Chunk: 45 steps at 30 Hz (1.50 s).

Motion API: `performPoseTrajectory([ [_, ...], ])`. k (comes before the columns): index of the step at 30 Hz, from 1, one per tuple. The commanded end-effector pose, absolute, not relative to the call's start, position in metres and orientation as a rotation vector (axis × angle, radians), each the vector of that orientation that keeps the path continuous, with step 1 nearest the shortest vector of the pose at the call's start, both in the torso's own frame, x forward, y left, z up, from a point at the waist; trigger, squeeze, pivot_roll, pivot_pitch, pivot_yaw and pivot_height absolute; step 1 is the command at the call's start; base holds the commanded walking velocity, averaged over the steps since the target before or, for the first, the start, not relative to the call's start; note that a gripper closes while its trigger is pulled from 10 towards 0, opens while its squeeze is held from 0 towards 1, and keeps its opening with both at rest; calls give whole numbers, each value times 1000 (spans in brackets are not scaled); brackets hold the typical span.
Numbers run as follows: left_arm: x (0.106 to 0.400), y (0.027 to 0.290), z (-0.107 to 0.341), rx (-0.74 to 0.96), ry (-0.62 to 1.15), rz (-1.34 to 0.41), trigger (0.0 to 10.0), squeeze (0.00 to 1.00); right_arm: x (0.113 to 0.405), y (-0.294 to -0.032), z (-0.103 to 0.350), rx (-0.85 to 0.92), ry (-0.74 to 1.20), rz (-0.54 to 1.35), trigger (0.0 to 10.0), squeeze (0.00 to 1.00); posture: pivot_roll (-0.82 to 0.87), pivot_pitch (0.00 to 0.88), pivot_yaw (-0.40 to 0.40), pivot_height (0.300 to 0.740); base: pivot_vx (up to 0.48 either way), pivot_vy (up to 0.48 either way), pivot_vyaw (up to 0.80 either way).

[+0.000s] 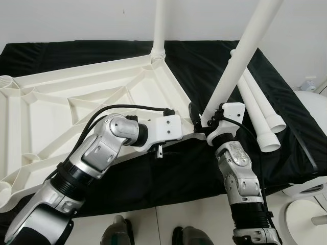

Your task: Building children table

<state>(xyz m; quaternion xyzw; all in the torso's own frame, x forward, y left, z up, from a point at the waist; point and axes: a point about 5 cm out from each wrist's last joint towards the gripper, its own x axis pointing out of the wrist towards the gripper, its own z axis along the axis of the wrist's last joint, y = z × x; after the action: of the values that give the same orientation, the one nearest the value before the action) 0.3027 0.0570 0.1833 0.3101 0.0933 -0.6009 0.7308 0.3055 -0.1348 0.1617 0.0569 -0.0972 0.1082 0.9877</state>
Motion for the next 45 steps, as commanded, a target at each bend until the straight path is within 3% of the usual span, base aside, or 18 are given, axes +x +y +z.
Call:
performPoseTrajectory([
  [1, 325, 67, 184, 597, 202, -1081, 10000, 0, 306, -138, 158, 113, -186, 214, 10000, 0, -18, 75, -43, 740, 0, 0, 0],
  [8, 353, 87, 184, 449, 174, -715, 10000, 0, 306, -141, 154, 110, -177, 204, 10000, 0, -22, 91, -35, 740, 0, 0, 0],
  [12, 359, 94, 189, 386, 144, -618, 10000, 0, 306, -143, 154, 111, -176, 197, 10000, 0, -21, 93, -32, 740, 0, 0, 0],
  [22, 365, 107, 199, 269, 34, -425, 10000, 0, 310, -148, 152, 103, -174, 191, 10000, 0, -7, 104, -40, 740, 0, 0, 0],
  [34, 370, 111, 199, 149, 22, -376, 10000, 0, 313, -150, 152, 86, -174, 204, 10000, 0, -15, 127, -39, 740, 0, 0, 0],
  [39, 370, 113, 198, 93, -6, -258, 10000, 0, 314, -154, 152, 73, -175, 202, 10000, 0, -23, 129, -36, 740, 0, 0, 0],
  [40, 366, 118, 203, 101, -86, -165, 10000, 0, 316, -158, 152, 63, -176, 194, 10000, 0, -20, 132, -40, 740, 0, 0, 0],
  [45, 363, 126, 207, 69, -112, -86, 10000, 0, 320, -163, 153, 49, -177, 188, 10000, 0, -14, 142, -43, 740, 0, 0, 0],
])
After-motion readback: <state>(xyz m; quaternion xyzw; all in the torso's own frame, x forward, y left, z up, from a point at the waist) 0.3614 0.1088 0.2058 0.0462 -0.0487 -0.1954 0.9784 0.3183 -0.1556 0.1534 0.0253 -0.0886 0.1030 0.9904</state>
